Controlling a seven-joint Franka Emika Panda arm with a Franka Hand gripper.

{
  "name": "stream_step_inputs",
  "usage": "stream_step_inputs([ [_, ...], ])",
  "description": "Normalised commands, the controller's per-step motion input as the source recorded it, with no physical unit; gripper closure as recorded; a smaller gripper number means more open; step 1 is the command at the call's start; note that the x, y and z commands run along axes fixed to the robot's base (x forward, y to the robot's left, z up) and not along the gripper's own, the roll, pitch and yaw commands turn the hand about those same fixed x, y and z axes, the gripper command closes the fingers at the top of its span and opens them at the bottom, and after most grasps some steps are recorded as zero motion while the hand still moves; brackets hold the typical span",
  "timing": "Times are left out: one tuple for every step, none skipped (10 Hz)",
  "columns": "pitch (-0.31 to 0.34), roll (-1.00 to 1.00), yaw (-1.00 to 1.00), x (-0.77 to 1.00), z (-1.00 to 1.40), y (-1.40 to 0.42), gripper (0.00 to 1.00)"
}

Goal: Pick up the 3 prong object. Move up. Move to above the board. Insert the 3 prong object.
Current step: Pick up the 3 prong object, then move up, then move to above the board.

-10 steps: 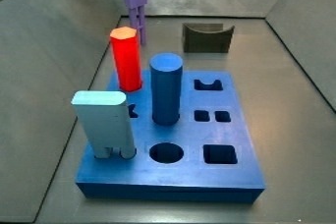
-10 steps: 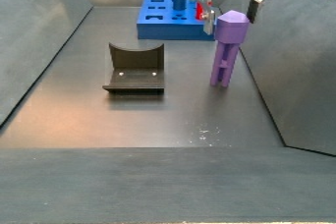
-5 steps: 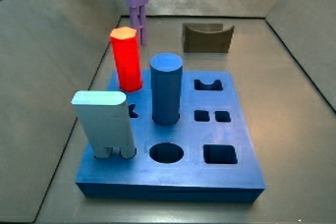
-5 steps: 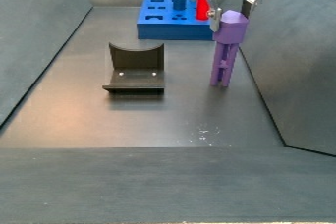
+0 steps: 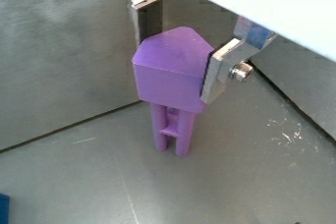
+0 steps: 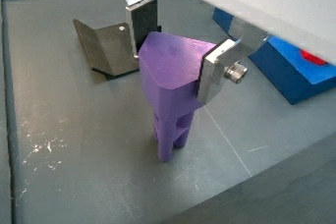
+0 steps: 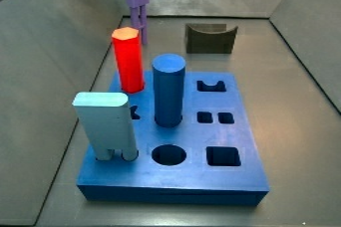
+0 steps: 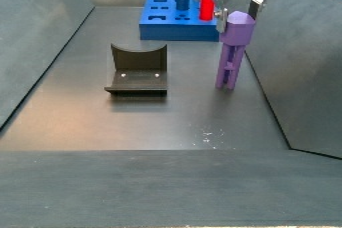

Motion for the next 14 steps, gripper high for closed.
stream_step_inputs([
  [0.0,0.0,0.0,0.0,0.0,0.0,1.0],
  [0.0,0.0,0.0,0.0,0.0,0.0,1.0],
  [0.0,0.0,0.0,0.0,0.83,0.0,1.0],
  [0.016,0.0,-0.01,-0.03,0.81,-0.02,1.0],
  [0.024,0.0,-0.01,-0.06,0.71,-0.02,1.0],
  [0.028,0.01,-0.01,-0.03,0.54,-0.01,1.0],
  [0.037,0.02,0.0,-0.02,0.44,0.0,1.0],
  [0.059,0.03,0.0,0.0,0.22,0.01,1.0],
  [0.197,0.17,-0.06,0.03,1.0,-0.53,1.0],
  [0.203,0.18,-0.04,0.04,1.0,-0.54,1.0],
  [0.19,0.17,-0.02,0.03,0.98,-0.46,1.0],
  [0.146,0.14,0.0,0.02,0.8,-0.21,1.0],
  [0.121,0.11,0.01,0.01,0.65,-0.12,1.0],
  [0.099,0.09,0.01,0.01,0.43,-0.06,1.0],
])
